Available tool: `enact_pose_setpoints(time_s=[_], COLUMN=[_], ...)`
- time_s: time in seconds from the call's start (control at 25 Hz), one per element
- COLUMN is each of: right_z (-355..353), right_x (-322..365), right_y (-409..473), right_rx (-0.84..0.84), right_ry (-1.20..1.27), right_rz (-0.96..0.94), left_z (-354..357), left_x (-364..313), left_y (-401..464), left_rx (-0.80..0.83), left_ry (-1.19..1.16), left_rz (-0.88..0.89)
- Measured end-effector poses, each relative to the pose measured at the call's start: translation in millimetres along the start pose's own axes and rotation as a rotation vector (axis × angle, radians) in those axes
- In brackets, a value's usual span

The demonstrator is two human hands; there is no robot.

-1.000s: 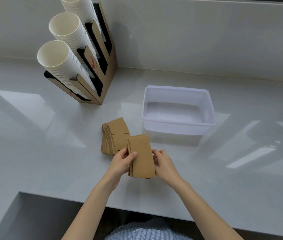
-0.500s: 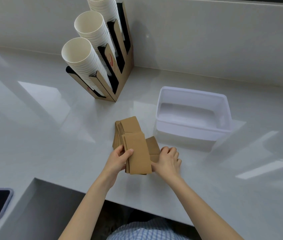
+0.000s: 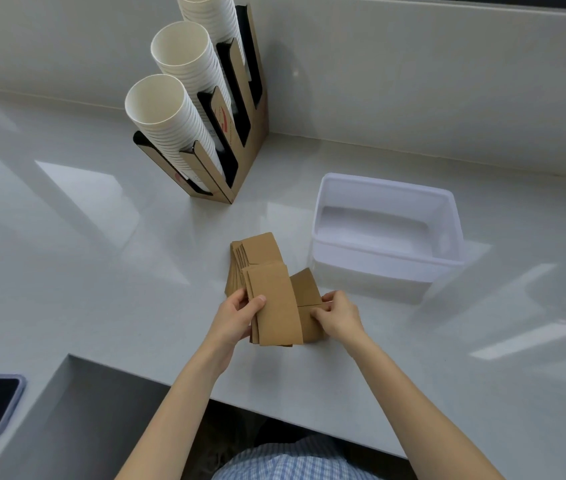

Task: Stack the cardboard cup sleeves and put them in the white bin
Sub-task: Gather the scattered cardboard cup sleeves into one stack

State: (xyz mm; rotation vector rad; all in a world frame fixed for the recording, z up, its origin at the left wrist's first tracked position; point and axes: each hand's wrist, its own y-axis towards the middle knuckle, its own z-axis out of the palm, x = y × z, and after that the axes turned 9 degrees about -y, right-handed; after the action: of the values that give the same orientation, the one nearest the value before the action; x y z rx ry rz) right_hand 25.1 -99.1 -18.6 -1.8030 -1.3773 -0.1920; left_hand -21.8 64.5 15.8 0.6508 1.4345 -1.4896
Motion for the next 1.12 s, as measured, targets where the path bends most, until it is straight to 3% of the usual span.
enact_pose_setpoints(time_s=[0.28,0.52,1.12], right_z=[-39,-54,-39], right_x=[-15,-15,-16], right_y=[-11,-29,-41], right_rx=[0.019,0.099,0.077], right_ry=[0.419,0.576,0.247], right_rz=[-0.014,-0.096,-0.153], left_z=[6,16,37], left_x=[3,6,10], left_y=[3,8,8], left_rx=[0.034,0.069,0.214], left_ry=[0.012,0.031,0.059], left_rz=[-0.019,-0.029,0.0])
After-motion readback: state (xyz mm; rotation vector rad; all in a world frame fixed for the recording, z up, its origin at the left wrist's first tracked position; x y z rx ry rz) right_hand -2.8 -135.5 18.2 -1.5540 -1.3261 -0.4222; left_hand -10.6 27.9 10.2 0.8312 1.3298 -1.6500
